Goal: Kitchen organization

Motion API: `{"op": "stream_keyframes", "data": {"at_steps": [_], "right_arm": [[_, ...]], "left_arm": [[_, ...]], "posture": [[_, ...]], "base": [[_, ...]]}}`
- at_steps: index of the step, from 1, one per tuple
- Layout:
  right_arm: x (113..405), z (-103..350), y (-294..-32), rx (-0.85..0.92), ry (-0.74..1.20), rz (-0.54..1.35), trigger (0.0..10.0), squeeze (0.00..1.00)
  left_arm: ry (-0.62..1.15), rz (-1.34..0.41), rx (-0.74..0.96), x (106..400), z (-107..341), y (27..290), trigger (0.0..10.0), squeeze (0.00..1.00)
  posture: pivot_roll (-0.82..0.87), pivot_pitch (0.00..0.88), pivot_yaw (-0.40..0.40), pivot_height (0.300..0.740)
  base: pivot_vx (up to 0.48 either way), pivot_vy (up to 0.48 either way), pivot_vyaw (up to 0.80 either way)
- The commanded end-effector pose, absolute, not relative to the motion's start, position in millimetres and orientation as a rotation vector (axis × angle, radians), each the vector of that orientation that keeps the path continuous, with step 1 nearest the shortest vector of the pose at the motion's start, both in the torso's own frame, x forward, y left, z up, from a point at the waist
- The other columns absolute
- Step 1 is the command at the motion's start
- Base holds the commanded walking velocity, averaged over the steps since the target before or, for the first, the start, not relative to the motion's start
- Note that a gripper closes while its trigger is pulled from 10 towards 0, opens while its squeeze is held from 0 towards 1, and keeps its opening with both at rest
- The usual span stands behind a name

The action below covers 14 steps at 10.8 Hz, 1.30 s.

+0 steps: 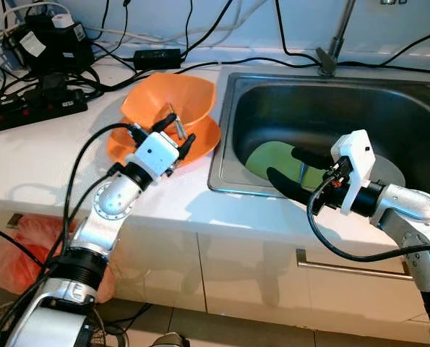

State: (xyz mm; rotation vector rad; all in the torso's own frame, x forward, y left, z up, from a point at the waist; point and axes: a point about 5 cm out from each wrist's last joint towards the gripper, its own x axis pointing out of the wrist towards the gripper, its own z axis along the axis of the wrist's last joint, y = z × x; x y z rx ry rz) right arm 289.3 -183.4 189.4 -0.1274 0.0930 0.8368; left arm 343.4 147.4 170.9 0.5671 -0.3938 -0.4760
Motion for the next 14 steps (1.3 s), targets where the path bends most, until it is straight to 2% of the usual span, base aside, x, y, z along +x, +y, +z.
{"op": "stream_keyframes", "data": {"at_steps": [1,10,14], "right_arm": [[287.4,191.4,-181.3,-0.132,0.085,0.845,10.0,0.0],[288.1,187.6,-176.2,-0.106,0.08,0.833,10.0,0.0],[288.2,186.5,-174.9,-0.091,0.073,0.821,10.0,0.0]], "left_arm": [[-0.411,-0.478,0.565,345.6,175.8,147.1,0.0,0.0],[-0.427,-0.484,0.589,346.4,176.8,146.9,0.0,0.0],[-0.53,-0.433,0.627,344.9,195.0,146.0,0.0,0.0]], "posture": [[0.05,0.051,0.064,0.74],[0.06,0.056,0.073,0.74],[0.06,0.053,0.074,0.74]], "base": [[0.0,0.0,0.0],[0.0,0.0,0.0],[0.0,0.0,0.0]]}}
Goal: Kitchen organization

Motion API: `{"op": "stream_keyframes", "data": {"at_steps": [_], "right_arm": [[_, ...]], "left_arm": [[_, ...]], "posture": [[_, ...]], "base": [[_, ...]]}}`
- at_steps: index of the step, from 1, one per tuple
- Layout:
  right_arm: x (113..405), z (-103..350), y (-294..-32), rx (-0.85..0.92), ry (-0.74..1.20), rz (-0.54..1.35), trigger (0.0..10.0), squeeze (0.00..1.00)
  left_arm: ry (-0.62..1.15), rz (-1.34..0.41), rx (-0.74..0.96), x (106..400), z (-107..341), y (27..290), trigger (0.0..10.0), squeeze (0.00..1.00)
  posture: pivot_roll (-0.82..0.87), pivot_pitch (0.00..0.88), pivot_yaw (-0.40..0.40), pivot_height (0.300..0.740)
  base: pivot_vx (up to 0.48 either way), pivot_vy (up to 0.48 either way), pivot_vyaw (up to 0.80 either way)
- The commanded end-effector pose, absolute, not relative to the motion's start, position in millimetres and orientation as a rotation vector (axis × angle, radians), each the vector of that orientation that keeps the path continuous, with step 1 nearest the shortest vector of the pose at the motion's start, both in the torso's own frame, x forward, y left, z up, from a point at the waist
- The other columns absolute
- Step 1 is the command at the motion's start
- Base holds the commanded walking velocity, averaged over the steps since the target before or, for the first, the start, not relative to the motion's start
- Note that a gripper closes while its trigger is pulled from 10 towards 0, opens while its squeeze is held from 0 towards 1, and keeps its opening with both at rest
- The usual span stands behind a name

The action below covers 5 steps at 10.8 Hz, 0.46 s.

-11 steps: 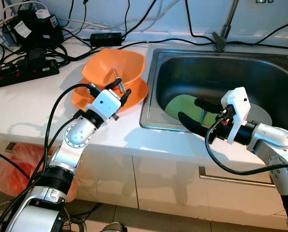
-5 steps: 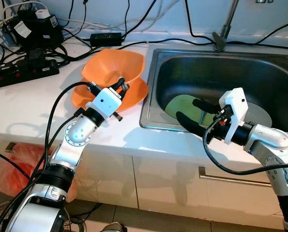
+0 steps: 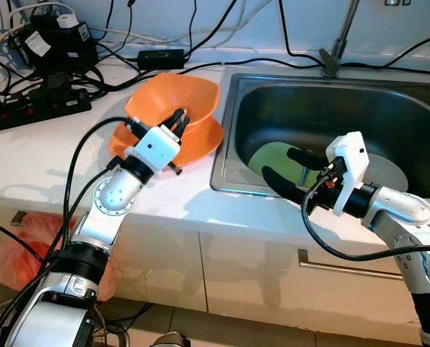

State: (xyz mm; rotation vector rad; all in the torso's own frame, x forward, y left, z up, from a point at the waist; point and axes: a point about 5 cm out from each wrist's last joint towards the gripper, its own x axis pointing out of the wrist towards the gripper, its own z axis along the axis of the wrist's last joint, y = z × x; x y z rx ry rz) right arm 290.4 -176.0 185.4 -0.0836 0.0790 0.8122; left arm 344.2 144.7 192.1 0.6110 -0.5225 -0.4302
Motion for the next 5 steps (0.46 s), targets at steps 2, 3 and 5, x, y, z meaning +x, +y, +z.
{"op": "stream_keyframes", "data": {"at_steps": [2,3,5], "right_arm": [[291.7,188.4,-173.3,-0.057,0.053,0.79,10.0,0.0],[292.9,188.7,-172.9,-0.054,0.05,0.786,10.0,0.0],[295.4,190.0,-173.2,-0.044,0.042,0.772,10.0,0.0]], "left_arm": [[-0.699,-0.347,0.652,341.7,234.2,146.5,0.0,0.0],[-0.805,-0.277,0.684,340.7,263.8,151.1,0.0,0.0],[-0.868,-0.21,0.69,339.9,285.4,155.1,0.0,0.0]], "posture": [[0.06,0.053,0.067,0.74],[0.06,0.052,0.066,0.74],[0.07,0.05,0.067,0.74]], "base": [[0.0,0.0,0.0],[0.0,0.0,0.0],[0.0,0.0,0.0]]}}
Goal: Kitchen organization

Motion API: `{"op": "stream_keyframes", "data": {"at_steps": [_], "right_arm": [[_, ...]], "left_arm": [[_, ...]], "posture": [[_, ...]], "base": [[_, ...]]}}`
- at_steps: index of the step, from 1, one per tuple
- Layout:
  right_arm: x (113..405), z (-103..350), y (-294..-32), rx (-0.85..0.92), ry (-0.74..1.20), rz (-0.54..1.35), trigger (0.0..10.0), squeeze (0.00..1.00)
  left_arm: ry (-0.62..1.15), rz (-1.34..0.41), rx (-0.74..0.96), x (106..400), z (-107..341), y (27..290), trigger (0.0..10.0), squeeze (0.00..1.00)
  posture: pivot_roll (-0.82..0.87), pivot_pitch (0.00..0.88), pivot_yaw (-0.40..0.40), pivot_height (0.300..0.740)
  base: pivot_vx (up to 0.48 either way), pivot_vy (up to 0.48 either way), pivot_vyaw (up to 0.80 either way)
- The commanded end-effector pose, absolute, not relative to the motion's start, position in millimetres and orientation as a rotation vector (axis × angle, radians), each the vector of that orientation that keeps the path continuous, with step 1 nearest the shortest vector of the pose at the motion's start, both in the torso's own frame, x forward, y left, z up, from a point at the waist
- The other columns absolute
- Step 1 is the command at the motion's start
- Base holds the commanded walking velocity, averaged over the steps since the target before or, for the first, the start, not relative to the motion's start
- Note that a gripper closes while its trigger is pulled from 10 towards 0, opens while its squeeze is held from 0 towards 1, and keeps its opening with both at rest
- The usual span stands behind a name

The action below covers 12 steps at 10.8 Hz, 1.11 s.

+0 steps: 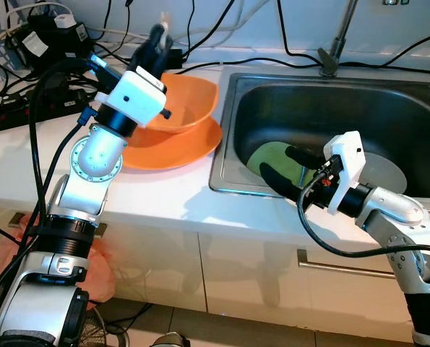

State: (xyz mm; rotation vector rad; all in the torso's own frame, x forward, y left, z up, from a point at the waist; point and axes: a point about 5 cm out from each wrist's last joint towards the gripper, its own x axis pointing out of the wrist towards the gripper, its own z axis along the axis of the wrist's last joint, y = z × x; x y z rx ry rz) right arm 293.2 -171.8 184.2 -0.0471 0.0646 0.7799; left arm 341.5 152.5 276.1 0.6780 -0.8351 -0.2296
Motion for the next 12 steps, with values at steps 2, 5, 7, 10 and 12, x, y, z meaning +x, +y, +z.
{"op": "stream_keyframes", "data": {"at_steps": [2,5,7,10,12], "right_arm": [[296.8,191.2,-172.5,-0.035,0.035,0.761,10.0,0.0],[305.9,197.7,-171.5,0.057,-0.014,0.66,10.0,0.0],[316.9,202.7,-175.1,0.157,-0.058,0.521,10.0,0.0],[322.5,207.2,-179.7,0.292,-0.071,0.441,10.0,0.0],[324.7,208.3,-179.8,0.356,-0.069,0.419,10.0,0.0]], "left_arm": [[-0.875,-0.174,0.578,340.6,296.0,152.4,0.0,0.0],[-0.836,-0.273,0.401,340.8,290.4,117.3,0.0,0.0],[-0.606,-0.281,-0.145,357.5,283.4,114.4,0.0,0.0],[-0.309,-0.441,-0.838,363.2,264.6,99.6,0.0,0.0],[-0.186,-0.523,-1.132,356.8,256.3,85.5,0.0,0.0]], "posture": [[0.06,0.048,0.067,0.74],[0.06,0.048,0.059,0.74],[0.06,0.049,0.062,0.74],[0.06,0.052,0.061,0.74],[0.06,0.056,0.058,0.74]], "base": [[0.0,0.0,0.0],[0.0,0.0,0.0],[0.0,0.0,0.0],[0.0,0.0,0.0],[0.0,0.0,0.0]]}}
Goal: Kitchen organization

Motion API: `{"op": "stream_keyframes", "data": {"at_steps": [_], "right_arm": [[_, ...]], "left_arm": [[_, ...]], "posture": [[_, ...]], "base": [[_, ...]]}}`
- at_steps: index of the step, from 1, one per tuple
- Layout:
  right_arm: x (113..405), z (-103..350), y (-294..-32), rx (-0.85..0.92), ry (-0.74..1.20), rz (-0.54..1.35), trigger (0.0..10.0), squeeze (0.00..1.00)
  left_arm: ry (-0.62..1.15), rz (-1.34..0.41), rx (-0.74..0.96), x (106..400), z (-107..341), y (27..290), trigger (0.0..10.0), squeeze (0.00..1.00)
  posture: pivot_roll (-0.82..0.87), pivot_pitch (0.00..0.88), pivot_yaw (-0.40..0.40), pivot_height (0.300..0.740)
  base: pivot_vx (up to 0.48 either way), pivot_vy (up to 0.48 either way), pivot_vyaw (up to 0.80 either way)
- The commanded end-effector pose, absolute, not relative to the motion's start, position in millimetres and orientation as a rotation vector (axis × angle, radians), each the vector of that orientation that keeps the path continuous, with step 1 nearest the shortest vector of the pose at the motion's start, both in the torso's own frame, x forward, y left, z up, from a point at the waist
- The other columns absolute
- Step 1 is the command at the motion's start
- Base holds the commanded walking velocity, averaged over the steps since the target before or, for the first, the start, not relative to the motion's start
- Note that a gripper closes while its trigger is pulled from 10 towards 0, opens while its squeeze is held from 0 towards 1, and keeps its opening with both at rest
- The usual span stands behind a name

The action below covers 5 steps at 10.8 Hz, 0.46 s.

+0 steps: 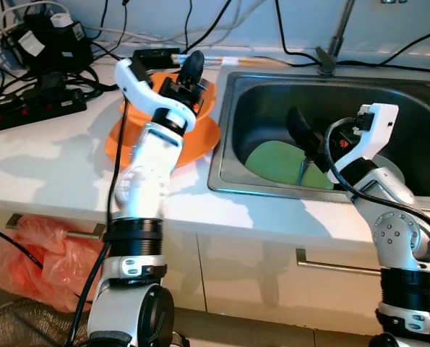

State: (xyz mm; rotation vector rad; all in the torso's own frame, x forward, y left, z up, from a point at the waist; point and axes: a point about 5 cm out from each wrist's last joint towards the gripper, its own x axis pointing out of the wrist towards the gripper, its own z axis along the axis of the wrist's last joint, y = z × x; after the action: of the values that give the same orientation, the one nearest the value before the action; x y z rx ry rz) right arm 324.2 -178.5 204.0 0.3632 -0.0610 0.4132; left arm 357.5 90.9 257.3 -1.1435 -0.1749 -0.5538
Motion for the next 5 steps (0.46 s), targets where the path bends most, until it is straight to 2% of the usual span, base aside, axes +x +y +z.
{"op": "stream_keyframes", "data": {"at_steps": [1,5], "right_arm": [[328.4,211.3,-175.5,0.411,-0.076,0.412,10.0,0.0],[337.4,219.0,-165.8,0.488,-0.104,0.401,10.0,0.0]], "left_arm": [[-0.102,-0.584,-1.258,352.2,244.8,85.1,0.0,0.0],[0.056,-0.629,-1.355,342.1,220.8,75.3,0.0,0.0]], "posture": [[0.06,0.056,0.058,0.74],[0.06,0.054,0.052,0.74]], "base": [[0.0,0.0,0.0],[0.0,0.0,0.0]]}}
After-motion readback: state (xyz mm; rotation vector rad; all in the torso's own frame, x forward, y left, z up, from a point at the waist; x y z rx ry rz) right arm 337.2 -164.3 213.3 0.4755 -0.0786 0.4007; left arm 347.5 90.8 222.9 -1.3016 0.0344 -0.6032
